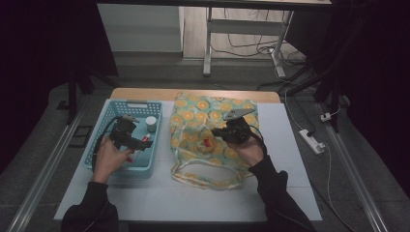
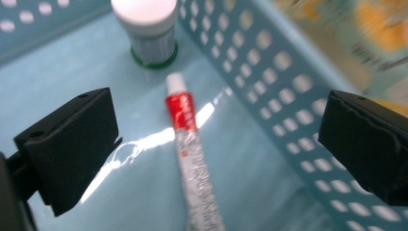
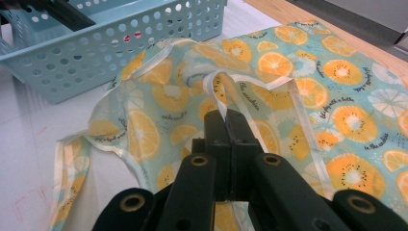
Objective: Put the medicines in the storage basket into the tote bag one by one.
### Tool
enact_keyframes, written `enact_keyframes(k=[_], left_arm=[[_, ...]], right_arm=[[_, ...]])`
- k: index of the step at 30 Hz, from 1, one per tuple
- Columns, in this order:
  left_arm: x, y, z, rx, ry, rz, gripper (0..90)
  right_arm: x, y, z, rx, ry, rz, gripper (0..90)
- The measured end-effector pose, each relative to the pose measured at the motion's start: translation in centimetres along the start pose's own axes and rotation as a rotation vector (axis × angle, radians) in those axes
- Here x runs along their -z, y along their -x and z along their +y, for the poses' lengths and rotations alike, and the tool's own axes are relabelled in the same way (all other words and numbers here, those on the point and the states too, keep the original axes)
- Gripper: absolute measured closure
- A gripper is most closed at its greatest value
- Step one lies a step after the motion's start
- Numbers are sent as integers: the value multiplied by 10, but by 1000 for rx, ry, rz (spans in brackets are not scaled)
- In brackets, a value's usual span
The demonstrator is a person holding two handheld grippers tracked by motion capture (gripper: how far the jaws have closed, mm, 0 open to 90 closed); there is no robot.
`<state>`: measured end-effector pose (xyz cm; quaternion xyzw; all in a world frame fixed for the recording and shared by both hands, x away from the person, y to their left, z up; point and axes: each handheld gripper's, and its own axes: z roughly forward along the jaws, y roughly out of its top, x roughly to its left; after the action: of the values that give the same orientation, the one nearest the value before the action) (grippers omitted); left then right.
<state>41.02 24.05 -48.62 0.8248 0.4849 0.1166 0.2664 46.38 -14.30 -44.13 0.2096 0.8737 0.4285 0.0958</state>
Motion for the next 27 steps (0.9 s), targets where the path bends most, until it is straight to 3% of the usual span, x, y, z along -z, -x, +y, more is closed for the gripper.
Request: enact_keyframes(k=[7, 16, 19, 21, 27], left_arm=[[-12, -7, -4, 37, -84, 7, 0], [-25, -6, -4, 41, -200, 46, 55], [-28, -5, -4, 34, -233, 58, 130], [-29, -5, -5, 29, -246, 55, 232], [-29, -7, -5, 49, -253, 40, 395]], right_arm=[[-1, 0, -1, 1, -5, 0, 898], [-1, 0, -1, -1, -6, 0, 898], [-1, 0, -1, -3, -7, 0, 897], [0, 0, -1, -3, -7, 0, 897], [0, 1, -1, -2, -6, -2, 897]])
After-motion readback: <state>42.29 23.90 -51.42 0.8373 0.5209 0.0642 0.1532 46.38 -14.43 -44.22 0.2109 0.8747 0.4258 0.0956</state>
